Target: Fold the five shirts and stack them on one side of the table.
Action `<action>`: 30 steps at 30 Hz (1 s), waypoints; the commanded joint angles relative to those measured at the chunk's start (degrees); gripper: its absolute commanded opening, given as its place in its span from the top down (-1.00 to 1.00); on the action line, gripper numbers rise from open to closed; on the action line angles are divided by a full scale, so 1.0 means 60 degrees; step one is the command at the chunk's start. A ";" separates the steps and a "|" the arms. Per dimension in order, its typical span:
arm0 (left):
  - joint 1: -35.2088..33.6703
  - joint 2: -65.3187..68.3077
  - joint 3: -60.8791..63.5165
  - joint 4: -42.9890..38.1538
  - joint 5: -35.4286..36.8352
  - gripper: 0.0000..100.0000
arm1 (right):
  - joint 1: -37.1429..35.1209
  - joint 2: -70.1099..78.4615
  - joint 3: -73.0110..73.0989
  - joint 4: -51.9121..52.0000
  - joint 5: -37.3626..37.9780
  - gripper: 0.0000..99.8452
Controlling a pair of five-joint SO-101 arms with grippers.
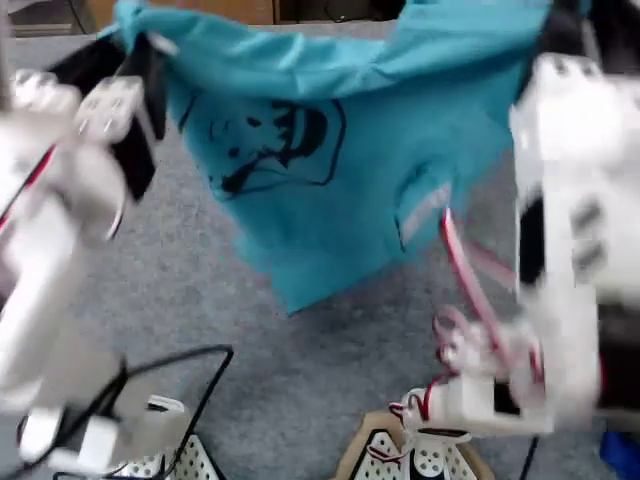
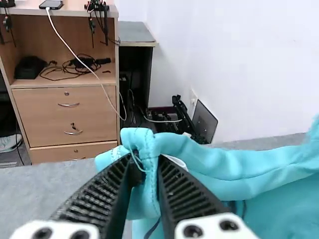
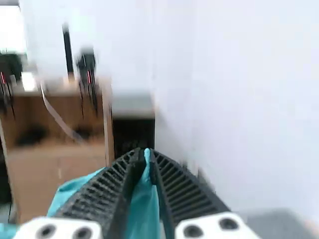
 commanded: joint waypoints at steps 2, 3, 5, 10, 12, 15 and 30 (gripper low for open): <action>0.0088 -0.3011 0.3341 0.0088 0.0381 0.96 | -0.0066 -0.1502 -0.0168 -0.0791 -0.0015 0.99; 0.0088 -0.3626 0.4103 0.0088 0.0571 0.96 | -0.0066 -0.1722 -0.0168 -0.0923 -0.0015 0.99; 0.0088 -0.4784 0.5553 0.0088 0.0850 0.96 | -0.0066 -0.2059 -0.0168 -0.1128 -0.0015 0.99; 0.0044 -0.6864 0.8615 0.0088 0.2007 0.96 | -0.0066 -0.2352 -0.0110 -0.1216 -0.0015 0.99; 0.0044 -0.7187 0.9729 0.0088 0.2168 0.96 | -0.0066 -0.2337 0.0300 -0.1187 -0.0029 0.99; 0.0044 -0.7216 1.1209 0.0073 0.2125 0.96 | -0.0095 -0.2337 0.1707 -0.1275 -0.0088 0.99; -0.1582 -0.6117 1.8608 -0.8234 0.2081 0.96 | -0.1004 -0.2337 1.2315 -0.6125 0.0293 0.99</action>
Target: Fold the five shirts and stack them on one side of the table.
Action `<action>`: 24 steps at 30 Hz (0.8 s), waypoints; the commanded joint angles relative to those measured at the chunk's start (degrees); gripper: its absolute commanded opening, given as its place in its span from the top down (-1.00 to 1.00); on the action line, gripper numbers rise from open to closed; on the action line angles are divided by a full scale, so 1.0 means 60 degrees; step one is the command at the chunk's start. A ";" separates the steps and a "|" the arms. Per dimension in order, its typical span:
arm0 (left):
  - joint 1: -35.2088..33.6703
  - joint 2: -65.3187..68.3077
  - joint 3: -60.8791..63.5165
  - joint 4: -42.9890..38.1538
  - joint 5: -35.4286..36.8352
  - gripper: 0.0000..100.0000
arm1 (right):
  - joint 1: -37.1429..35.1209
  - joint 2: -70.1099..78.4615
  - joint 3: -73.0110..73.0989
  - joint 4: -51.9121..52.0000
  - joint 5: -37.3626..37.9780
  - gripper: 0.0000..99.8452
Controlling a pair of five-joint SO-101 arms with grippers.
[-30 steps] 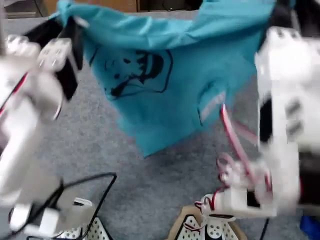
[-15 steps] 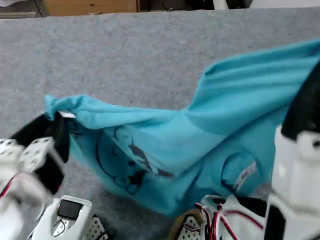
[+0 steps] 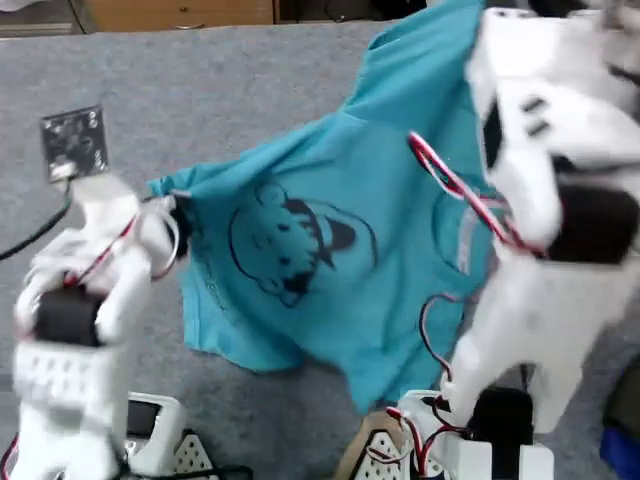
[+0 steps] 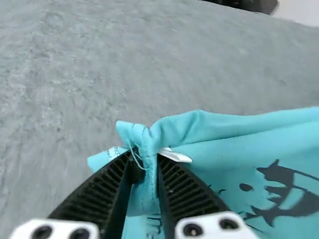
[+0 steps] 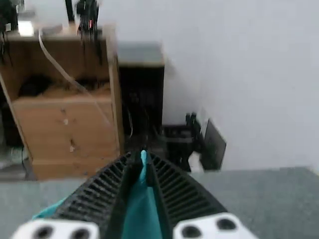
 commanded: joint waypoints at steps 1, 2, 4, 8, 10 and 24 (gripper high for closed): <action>-0.0498 0.1033 0.0952 -0.2725 0.0044 0.96 | -0.0388 -0.0139 0.2469 -0.1802 0.0264 0.99; -0.0542 0.1560 0.0952 -0.3121 0.0044 0.96 | -0.0403 -0.0139 0.3055 -0.2286 0.0308 0.99; -0.0557 0.2821 0.0733 -0.3839 0.0044 0.96 | -0.0418 -0.0139 0.4183 -0.3238 0.0308 0.99; -0.0557 0.5824 -0.0821 -0.4396 0.0103 0.96 | -0.0418 -0.0125 0.6029 -0.4762 0.0308 0.99; -0.0557 0.7377 -0.2037 -0.4322 0.0117 0.96 | -0.0418 -0.0007 0.6645 -0.5348 0.0308 0.99; -0.0908 1.4190 -1.3890 0.0806 0.0132 0.96 | -0.0344 0.4755 0.3158 -0.6901 0.0308 0.99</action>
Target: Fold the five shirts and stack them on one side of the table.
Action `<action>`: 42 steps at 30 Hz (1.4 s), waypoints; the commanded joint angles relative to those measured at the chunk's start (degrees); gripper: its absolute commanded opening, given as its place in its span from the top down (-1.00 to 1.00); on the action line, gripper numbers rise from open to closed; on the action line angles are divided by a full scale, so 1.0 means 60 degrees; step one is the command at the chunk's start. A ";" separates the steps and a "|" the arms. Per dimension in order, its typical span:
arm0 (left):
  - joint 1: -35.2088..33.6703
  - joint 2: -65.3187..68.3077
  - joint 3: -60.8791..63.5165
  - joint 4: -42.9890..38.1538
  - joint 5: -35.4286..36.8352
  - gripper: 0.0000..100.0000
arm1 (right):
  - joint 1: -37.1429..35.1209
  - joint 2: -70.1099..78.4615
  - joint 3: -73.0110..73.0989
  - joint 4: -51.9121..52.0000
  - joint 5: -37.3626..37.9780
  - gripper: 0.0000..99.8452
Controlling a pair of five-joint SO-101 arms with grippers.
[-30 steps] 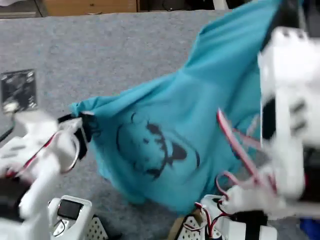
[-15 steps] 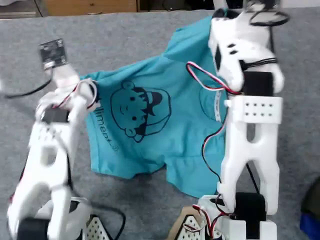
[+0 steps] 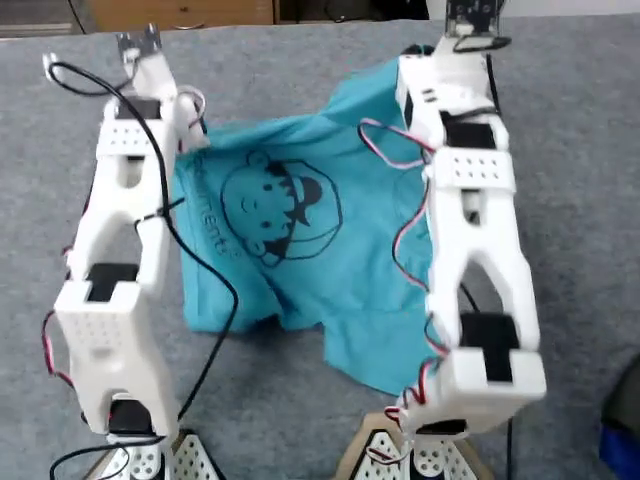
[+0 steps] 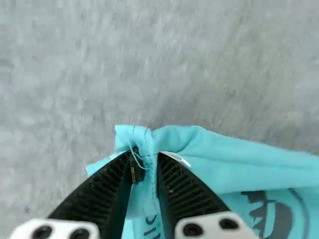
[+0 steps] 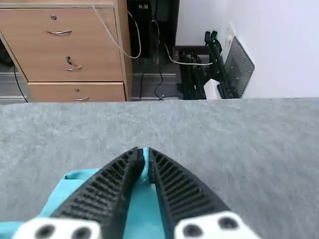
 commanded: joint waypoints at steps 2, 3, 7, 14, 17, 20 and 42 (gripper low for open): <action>-0.0147 0.0916 -0.4689 0.1231 0.0059 0.96 | -0.0037 0.1414 -0.2879 0.0044 0.0117 0.99; -0.0147 0.1179 -0.5377 0.1289 0.0044 0.96 | -0.0037 0.1766 -0.3421 0.0147 0.0117 0.99; -0.0147 0.2249 -0.7692 0.1026 0.0059 0.96 | -0.0037 0.3026 -0.5531 0.0586 0.0117 0.99; -0.0147 0.3934 -0.9436 0.1114 0.0000 0.96 | -0.0037 0.4886 -0.8315 0.0806 0.0117 0.99; -0.0205 0.4447 -0.9407 0.1363 0.0000 0.96 | -0.0037 0.5385 -0.8960 0.1304 0.0117 0.99; -0.0337 0.4711 -0.9421 0.1846 -0.0015 0.96 | -0.0051 0.5590 -0.9516 0.2227 0.0117 0.99; -0.0557 0.4784 -0.9421 0.5055 -0.0659 0.54 | -0.0110 0.7597 -0.9985 0.5172 0.0059 0.99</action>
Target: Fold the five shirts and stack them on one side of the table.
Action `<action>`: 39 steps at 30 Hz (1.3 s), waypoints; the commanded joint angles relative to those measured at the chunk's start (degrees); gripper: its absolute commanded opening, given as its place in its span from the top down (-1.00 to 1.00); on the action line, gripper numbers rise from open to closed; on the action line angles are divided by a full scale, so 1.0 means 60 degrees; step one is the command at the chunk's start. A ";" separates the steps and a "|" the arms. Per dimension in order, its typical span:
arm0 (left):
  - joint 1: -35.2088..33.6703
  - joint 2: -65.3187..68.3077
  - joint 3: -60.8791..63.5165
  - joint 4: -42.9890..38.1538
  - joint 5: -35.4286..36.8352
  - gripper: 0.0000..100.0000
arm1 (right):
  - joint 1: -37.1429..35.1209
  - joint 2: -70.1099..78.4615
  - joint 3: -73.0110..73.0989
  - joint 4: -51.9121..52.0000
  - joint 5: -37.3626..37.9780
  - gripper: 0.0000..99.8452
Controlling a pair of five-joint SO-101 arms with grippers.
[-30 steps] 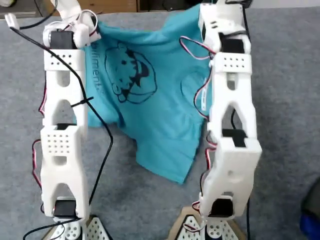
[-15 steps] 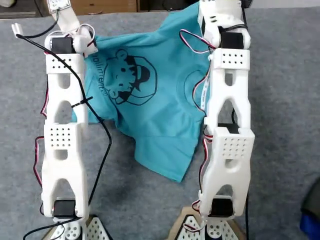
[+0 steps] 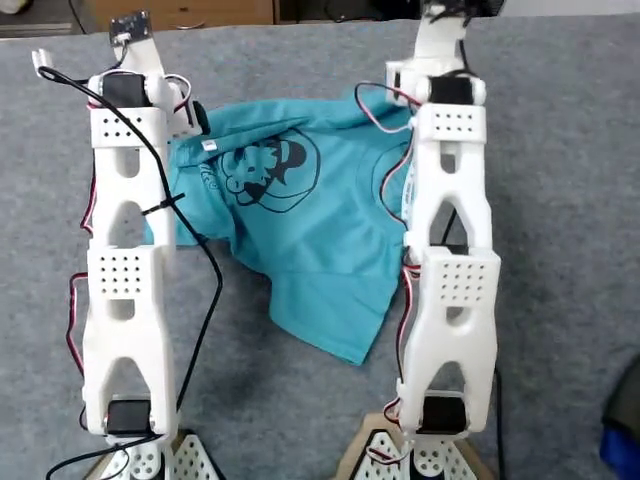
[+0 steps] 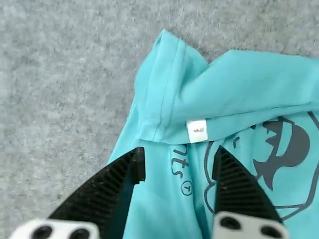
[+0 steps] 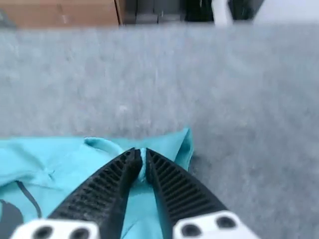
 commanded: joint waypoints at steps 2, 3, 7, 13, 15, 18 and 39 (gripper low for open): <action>-0.0103 -0.0125 -0.0454 -0.0703 0.0381 0.54 | -0.0095 0.0491 -0.0652 -0.0982 0.0103 0.99; -0.0103 -0.0125 -0.0410 -0.0791 0.0674 0.54 | -0.0081 0.0564 -0.0652 -0.1128 0.0103 0.99; -0.0088 -0.0095 -0.0352 -0.0703 0.1143 0.54 | -0.0139 0.0740 -0.0637 -0.1216 0.0059 0.99; -0.0161 -0.0095 0.0850 -0.0791 0.1143 0.54 | -0.0271 0.0901 -0.0637 -0.1231 0.0044 0.99; -0.0161 -0.0095 0.1289 -0.1084 0.1158 0.54 | -0.0271 0.0916 -0.0652 -0.1231 0.0044 0.99; -0.0161 -0.0095 0.1949 -0.2007 0.1172 0.56 | -0.0271 0.0916 -0.0652 -0.1231 0.0044 0.99; -0.0103 -0.0095 0.2813 -0.3385 0.1172 0.85 | -0.0271 0.0930 -0.0652 -0.1231 0.0044 0.99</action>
